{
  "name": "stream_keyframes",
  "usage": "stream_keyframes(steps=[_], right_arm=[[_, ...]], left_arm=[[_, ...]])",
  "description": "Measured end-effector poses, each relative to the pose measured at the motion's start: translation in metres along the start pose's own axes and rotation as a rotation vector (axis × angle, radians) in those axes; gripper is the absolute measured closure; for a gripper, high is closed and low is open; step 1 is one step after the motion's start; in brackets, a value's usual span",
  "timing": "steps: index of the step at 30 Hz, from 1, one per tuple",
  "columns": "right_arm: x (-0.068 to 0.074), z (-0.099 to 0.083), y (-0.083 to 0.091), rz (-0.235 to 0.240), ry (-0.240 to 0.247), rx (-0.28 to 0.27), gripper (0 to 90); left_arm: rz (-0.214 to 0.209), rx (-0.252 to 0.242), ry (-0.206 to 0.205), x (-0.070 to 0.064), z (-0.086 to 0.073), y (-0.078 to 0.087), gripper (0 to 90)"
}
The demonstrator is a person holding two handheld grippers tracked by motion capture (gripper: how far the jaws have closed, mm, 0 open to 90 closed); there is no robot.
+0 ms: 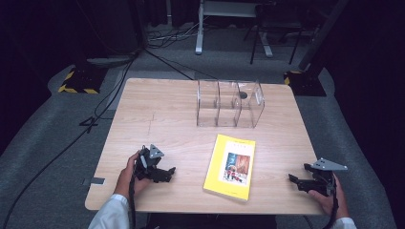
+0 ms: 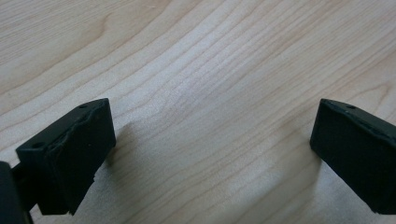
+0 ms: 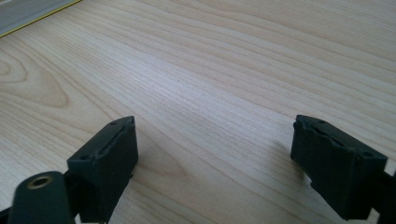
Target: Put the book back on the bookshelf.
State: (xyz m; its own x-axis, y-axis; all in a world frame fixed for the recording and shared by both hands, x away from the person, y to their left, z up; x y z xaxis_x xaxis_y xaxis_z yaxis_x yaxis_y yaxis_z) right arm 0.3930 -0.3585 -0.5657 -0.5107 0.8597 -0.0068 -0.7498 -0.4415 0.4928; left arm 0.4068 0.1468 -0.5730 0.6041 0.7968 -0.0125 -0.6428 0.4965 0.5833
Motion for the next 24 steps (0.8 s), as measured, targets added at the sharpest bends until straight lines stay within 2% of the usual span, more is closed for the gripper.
stream_keyframes(steps=[1,17,20,21,24], right_arm=[[0.000,0.000,0.000,-0.002,-0.001,0.002,15.6],[0.002,0.000,0.000,0.015,0.005,0.000,16.4],[0.006,0.001,0.000,0.045,0.026,0.002,19.9],[0.008,0.002,0.000,0.062,0.034,0.006,19.9],[0.013,0.004,-0.004,0.102,0.059,0.031,20.1]], left_arm=[[0.004,-0.009,0.003,-0.001,0.000,0.000,0.7],[-0.103,0.000,-0.073,-0.015,-0.008,0.011,0.7],[-0.136,-0.002,-0.089,-0.021,-0.009,0.012,0.7],[-0.138,-0.003,-0.100,-0.022,-0.009,0.012,0.7],[-0.129,0.000,-0.090,-0.025,-0.010,0.013,0.7]])
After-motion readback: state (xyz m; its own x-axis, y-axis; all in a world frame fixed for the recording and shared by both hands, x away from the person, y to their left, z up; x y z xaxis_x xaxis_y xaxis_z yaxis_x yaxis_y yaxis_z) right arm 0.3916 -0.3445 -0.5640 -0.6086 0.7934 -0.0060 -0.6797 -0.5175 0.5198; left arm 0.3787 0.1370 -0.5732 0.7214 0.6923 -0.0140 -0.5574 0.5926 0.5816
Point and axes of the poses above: each handheld gripper's, and its own axes: y roughly backward along the jaws, z roughly out of its top, x roughly to its left, the point moved 9 cm from there along -y, roughly forward along the jaws, and after that the axes turned 13 degrees about -x, right-handed, at the moved point
